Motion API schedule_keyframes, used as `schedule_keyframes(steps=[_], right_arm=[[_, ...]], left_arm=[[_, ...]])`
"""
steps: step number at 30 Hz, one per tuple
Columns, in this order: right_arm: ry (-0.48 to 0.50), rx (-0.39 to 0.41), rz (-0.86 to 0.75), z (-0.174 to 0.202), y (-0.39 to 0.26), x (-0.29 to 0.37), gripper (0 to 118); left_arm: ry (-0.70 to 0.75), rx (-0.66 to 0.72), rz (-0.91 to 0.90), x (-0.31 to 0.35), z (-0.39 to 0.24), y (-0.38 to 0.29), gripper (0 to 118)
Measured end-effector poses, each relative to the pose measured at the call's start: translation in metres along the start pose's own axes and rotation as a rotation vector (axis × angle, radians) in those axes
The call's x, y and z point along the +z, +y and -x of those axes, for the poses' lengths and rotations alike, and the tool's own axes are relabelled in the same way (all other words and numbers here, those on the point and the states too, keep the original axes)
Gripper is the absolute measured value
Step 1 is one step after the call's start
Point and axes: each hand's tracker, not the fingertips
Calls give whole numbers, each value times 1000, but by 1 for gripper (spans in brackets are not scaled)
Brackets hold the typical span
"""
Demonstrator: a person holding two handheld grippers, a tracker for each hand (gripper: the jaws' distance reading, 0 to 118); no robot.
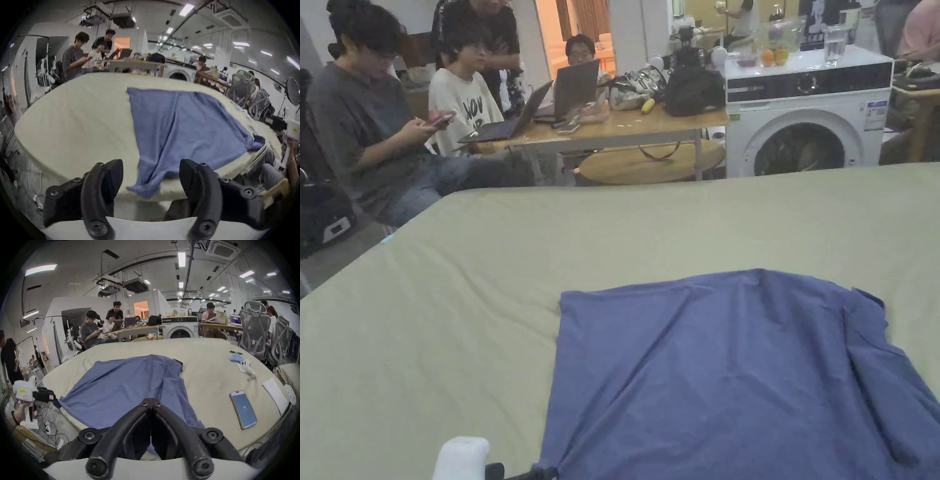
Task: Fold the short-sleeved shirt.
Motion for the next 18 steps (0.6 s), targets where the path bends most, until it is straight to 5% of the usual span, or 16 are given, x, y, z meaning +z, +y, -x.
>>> schedule_keyframes(steps=[3,5,14,15,16,17,18], right_arm=[[-9,-41,17,-8,-3,4,0],[-24,-56,24,-16,-6,7,0],[-135,-95,110,-49,-25,35,0],[-158,-98,139,-52,-30,36,9],[-172,-109,166,-57,-39,34,35],[-175,-122,201,-61,-45,30,76],[-179,-140,231,-64,-51,25,92]], left_arm=[[-8,32,53,-13,1,-2,65],[-31,67,118,-24,3,0,21],[-15,-28,216,-46,-5,6,10],[-17,-39,226,-48,-6,11,10],[-13,-32,229,-50,-7,12,10],[-11,-29,234,-46,-12,12,10],[-5,-35,233,-46,-13,11,10]])
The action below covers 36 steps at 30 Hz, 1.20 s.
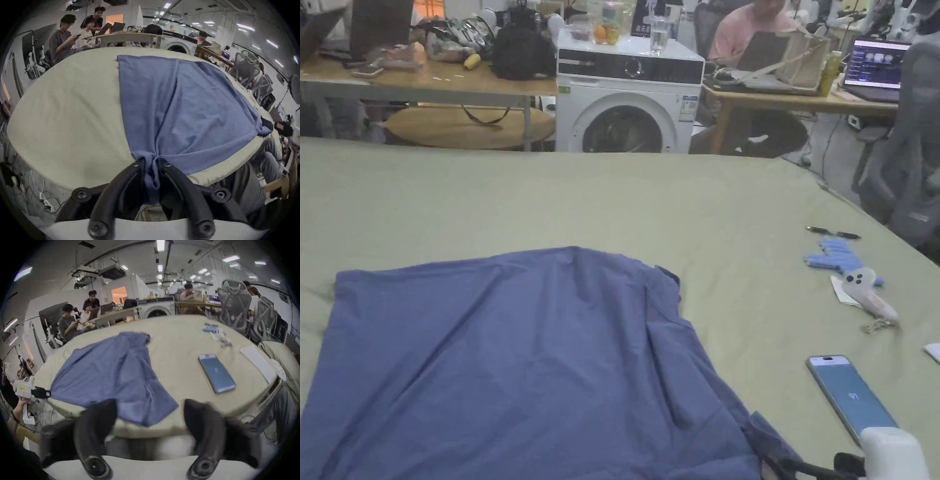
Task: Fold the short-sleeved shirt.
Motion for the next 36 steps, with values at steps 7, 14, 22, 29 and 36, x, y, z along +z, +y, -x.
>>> schedule_keyframes(steps=[7,14,22,29,36], right_arm=[[24,-60,141,-2,1,-61,56],[38,-21,77,8,6,-49,8],[81,27,-137,35,102,-46,8],[16,36,-59,50,181,-174,8],[0,0,-37,57,175,-225,73]], left_arm=[[12,-5,-17,6,-5,-4,10],[-27,54,-103,21,-2,-12,6],[-38,53,-338,52,5,54,5],[9,82,-274,-43,27,157,5],[28,160,-255,-88,28,186,43]])
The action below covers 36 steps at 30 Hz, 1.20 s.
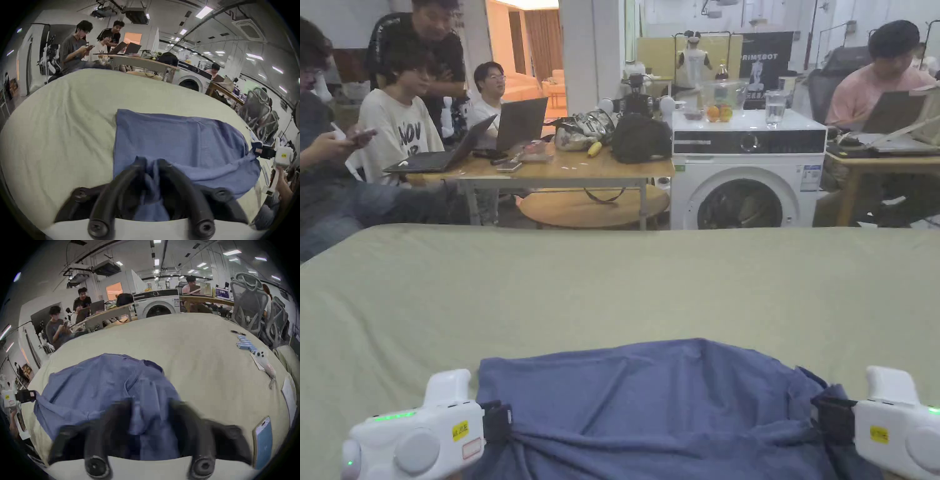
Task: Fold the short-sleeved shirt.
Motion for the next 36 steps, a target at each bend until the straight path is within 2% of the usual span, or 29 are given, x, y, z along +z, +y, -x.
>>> schedule_keyframes(steps=[1,2,3,10,11,12,13,14,15,16,17,20,23,25,27,28,29,30,33,36], right_arm=[[-6,11,-12,1,-3,2,84],[-3,19,-27,2,-5,5,83],[9,26,-41,2,-6,9,83],[90,80,-167,26,-10,48,83],[108,92,-174,29,-10,54,81],[125,104,-184,34,-11,59,75],[139,115,-201,38,-13,66,63],[151,119,-211,42,-14,72,40],[165,121,-215,45,-16,77,20],[177,114,-216,48,-17,82,4],[178,107,-219,51,-19,85,0],[222,75,-213,57,-25,96,0],[202,117,-213,63,-31,102,0],[202,117,-208,63,-33,107,0],[205,123,-206,59,-35,111,0],[197,134,-208,58,-36,113,0],[196,136,-206,56,-37,114,0],[198,132,-201,52,-38,114,0],[222,73,-169,40,-41,114,0],[223,35,-144,26,-46,113,0]], left_arm=[[17,-11,-11,1,-2,0,77],[12,-22,-24,4,-3,-1,90],[-31,-39,-71,13,-6,0,89],[-38,-146,-277,67,-37,4,88],[-41,-152,-300,71,-42,4,83],[-43,-162,-311,77,-47,4,72],[-47,-169,-329,84,-51,3,52],[-56,-172,-341,90,-54,2,23],[-70,-175,-343,94,-58,1,11],[-74,-179,-335,98,-62,0,5],[-81,-179,-340,101,-64,-2,1],[-101,-181,-339,113,-72,-8,0],[-152,-142,-284,119,-69,-10,0],[-140,-116,-266,123,-59,-8,0],[-157,-74,-172,121,-42,-6,0],[-146,-49,-138,117,-33,-6,16],[-126,-41,-110,112,-25,-7,43],[-102,-26,-85,105,-18,-11,55],[-72,41,-18,80,1,-22,59],[-24,32,71,48,9,-36,62]])
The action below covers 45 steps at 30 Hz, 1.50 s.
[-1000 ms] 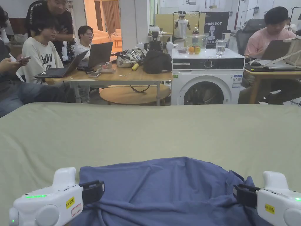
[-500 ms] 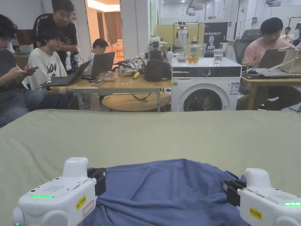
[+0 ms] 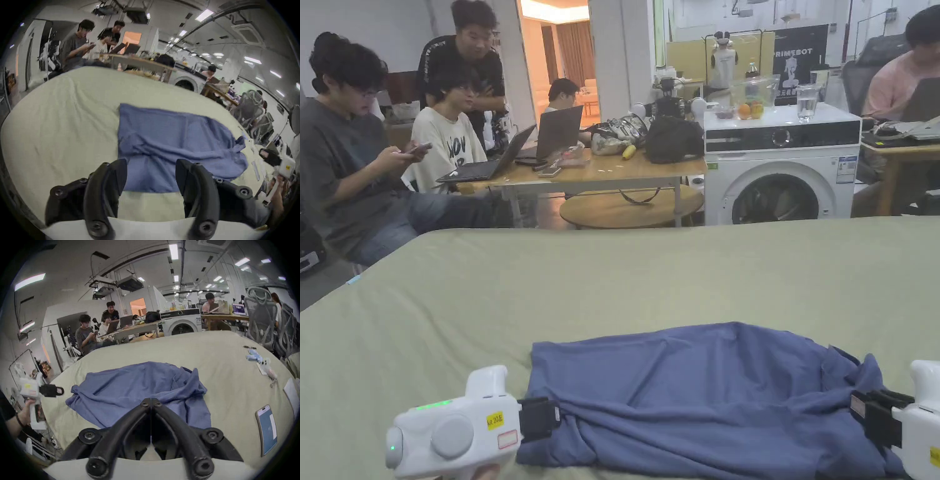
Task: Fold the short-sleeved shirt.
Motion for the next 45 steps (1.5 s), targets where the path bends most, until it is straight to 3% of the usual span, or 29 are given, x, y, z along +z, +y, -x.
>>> schedule_keyframes(steps=[3,5,7,8,13,16,17,20,22,23,24,25,29,31,33,35,40,45], right_arm=[[-32,4,24,-15,-7,3,0],[-63,-8,38,-26,-11,4,0],[-97,-30,54,-37,-15,2,0],[-109,-44,57,-43,-16,0,0],[-211,-83,72,-61,-18,-20,0],[-241,-112,163,-73,-21,-47,83],[-229,-116,174,-75,-22,-55,84],[-243,-102,289,-77,-27,-81,73],[-284,-64,284,-70,-26,-83,66],[-278,-54,273,-68,-24,-79,49],[-274,-45,265,-67,-22,-76,21],[-268,-38,270,-66,-20,-76,0],[-297,-11,264,-67,-17,-69,0],[-411,63,181,-54,-10,-54,0],[-386,90,176,-55,1,-37,0],[-395,105,151,-58,5,-17,0],[-374,33,116,-72,-10,46,0],[-368,19,172,-70,-55,84,0]], left_arm=[[41,-29,63,-27,2,-11,60],[54,-33,100,-41,1,-15,36],[108,-72,115,-47,-1,-17,19],[75,-64,103,-45,-1,-14,0],[72,-90,139,-53,-3,-13,0],[58,-61,157,-51,1,-11,0],[57,-62,158,-51,1,-11,0],[66,-86,149,-46,-7,-16,0],[76,-95,147,-46,-11,-17,0],[80,-100,145,-48,-7,-14,0],[84,-105,143,-49,-6,-13,0],[90,-112,141,-49,-7,-14,0],[98,-125,110,-41,-9,-13,0],[66,-129,-31,-13,-8,-11,0],[103,-165,-129,18,-11,-6,0],[44,-133,-136,42,-7,0,0],[-24,-123,-88,85,7,-28,0],[-28,-129,-35,102,14,-89,0]])
